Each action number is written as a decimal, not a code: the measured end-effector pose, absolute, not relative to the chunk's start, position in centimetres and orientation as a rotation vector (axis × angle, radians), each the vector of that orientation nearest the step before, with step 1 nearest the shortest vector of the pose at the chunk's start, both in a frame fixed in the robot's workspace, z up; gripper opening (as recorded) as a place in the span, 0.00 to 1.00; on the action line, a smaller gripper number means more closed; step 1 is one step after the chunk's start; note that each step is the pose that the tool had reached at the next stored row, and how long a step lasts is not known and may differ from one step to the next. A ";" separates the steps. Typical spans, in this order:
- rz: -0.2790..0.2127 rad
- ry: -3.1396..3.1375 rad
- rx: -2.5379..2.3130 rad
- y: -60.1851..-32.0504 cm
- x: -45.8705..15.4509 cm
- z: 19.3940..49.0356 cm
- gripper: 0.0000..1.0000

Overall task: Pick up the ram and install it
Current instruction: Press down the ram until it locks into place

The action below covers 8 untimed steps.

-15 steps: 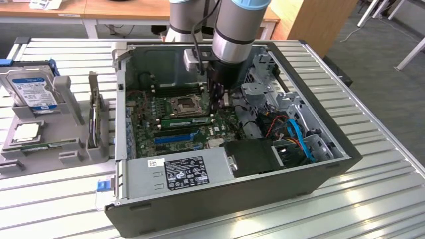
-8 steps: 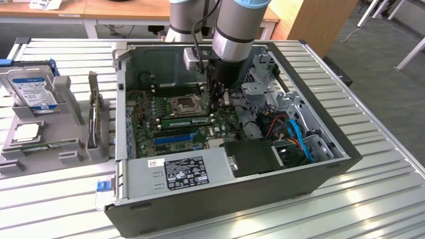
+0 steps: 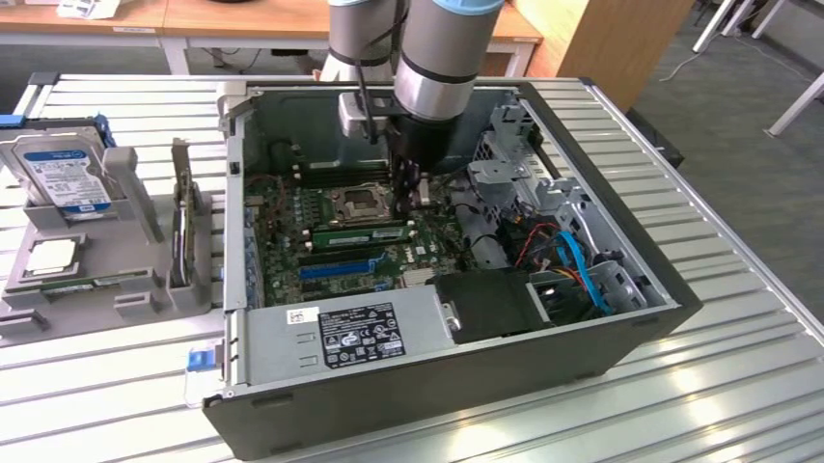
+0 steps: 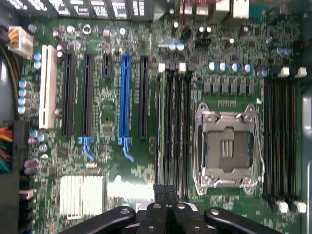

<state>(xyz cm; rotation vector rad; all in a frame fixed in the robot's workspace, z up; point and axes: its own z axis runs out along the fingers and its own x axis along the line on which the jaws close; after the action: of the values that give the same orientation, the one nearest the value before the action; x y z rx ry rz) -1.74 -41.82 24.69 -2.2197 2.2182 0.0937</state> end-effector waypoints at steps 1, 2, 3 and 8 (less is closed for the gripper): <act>0.094 2.218 -2.219 -41.8 -2.0 24.7 0.10; 0.093 2.218 -2.219 -41.8 -2.3 24.7 0.10; 0.093 2.218 -2.220 -41.8 -2.6 24.7 0.10; 0.092 2.217 -2.219 -41.8 -4.2 24.7 0.10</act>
<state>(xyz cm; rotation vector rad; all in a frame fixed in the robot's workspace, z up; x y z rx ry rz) -4.18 -41.83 24.69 -2.2189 2.2172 0.0915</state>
